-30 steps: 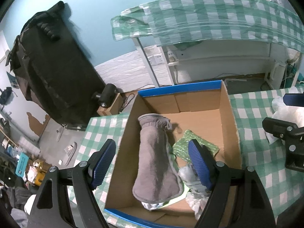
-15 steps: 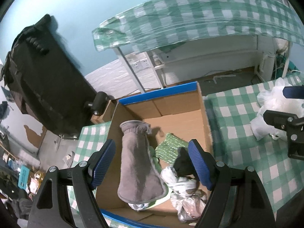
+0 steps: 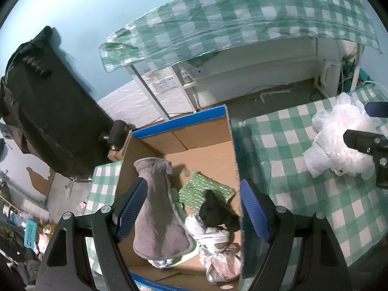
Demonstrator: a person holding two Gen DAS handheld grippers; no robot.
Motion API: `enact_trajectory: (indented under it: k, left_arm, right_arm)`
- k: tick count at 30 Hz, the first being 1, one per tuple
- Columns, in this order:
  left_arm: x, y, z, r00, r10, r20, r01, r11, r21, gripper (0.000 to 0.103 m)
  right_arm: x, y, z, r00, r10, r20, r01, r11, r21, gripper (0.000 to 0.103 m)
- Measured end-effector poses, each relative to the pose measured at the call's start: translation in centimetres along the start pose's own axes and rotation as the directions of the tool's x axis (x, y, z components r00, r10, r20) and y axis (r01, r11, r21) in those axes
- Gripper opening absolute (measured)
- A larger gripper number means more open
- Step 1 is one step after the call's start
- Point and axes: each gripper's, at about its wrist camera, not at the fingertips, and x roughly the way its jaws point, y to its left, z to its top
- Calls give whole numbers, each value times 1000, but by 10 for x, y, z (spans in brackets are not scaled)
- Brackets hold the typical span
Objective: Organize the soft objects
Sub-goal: 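Move both open grippers toward the white mesh bath puff on the table, then grasp the white mesh bath puff with the right gripper while the left grasps the light-blue sock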
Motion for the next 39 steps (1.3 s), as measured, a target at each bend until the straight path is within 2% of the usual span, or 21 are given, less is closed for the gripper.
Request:
enact_trajectory:
  k: [11, 16, 22, 27, 35, 39]
  left_arm:
    - [0, -36, 12, 999, -45, -13, 46, 997, 60, 80]
    - [0, -52, 19, 996, -83, -20, 85, 992, 88, 80]
    - [1, -73, 32, 993, -117, -17, 118, 983, 139, 81]
    - [17, -89, 44, 984, -167, -65, 175, 973, 152, 82]
    - [55, -113, 52, 978, -178, -106, 195, 962, 189, 82]
    - [72, -120, 54, 974, -184, -130, 207, 960, 189, 82]
  right_arm:
    - [2, -43, -11, 998, -53, -32, 53, 998, 25, 74]
    - [6, -59, -11, 995, -70, -64, 70, 998, -8, 74]
    - [13, -80, -6, 995, -31, -100, 35, 999, 32, 75]
    - [33, -90, -1, 987, -18, -162, 25, 999, 45, 78]
    - [75, -96, -3, 975, 28, -222, -1, 993, 120, 84]
    - [96, -98, -5, 969, 14, -247, 17, 992, 125, 86]
